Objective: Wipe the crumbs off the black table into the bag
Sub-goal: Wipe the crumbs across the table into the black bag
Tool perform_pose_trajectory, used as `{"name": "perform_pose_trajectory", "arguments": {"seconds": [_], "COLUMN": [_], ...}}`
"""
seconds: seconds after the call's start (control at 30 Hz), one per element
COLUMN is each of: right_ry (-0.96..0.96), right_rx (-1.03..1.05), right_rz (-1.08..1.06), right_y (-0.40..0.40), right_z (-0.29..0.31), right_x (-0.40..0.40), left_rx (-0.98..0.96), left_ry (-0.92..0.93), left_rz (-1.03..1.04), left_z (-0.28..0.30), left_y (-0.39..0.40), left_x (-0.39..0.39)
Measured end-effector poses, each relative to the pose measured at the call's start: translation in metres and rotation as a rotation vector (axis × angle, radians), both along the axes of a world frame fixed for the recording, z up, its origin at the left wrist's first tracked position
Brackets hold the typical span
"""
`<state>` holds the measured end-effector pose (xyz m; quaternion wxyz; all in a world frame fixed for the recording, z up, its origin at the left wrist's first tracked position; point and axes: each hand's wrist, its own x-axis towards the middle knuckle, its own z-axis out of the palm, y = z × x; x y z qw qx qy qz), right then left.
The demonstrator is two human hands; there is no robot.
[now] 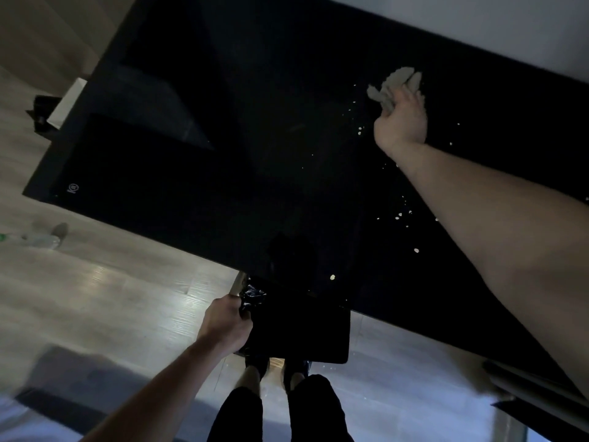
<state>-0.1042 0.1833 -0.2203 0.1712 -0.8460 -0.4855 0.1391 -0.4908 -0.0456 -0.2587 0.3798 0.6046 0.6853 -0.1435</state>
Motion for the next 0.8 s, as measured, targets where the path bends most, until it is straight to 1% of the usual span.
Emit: {"name": "perform_pose_trajectory", "arguments": {"seconds": [0.1,0.2,0.37,0.43,0.5,0.57,0.63,0.73,0.8], "right_ry": [-0.038,-0.020,0.121,0.180,0.234,0.315,0.361,0.319,0.252], "right_rx": [0.025,0.048,0.096,0.056,0.020,0.030,0.116,0.279,0.286], "right_rz": [0.170,0.331,0.618,0.713,0.757,0.719,0.632,0.471,0.341], "right_y": [-0.020,-0.051,-0.132,-0.167,-0.193,-0.202,-0.187,-0.129,-0.085], "right_z": [-0.003,0.001,0.005,0.007,0.008,0.011,0.013,0.019,0.027], "right_x": [-0.027,-0.064,-0.127,-0.145,-0.155,-0.157,-0.148,-0.123,-0.103], "left_rx": [-0.018,-0.033,-0.045,-0.044,-0.046,-0.047,-0.041,-0.040,-0.041], "left_ry": [0.007,0.007,0.013,0.010,0.016,0.009,0.009,0.015,0.007], "left_rz": [0.013,0.023,0.021,0.018,0.011,0.004,-0.011,-0.027,-0.024], "left_z": [0.000,0.001,0.003,0.002,0.002,0.001,0.000,0.000,-0.002], "left_y": [-0.003,-0.004,-0.005,-0.003,-0.001,0.001,0.001,0.002,0.003], "left_x": [-0.002,-0.003,-0.004,-0.004,-0.004,-0.005,-0.007,-0.009,-0.011]}}
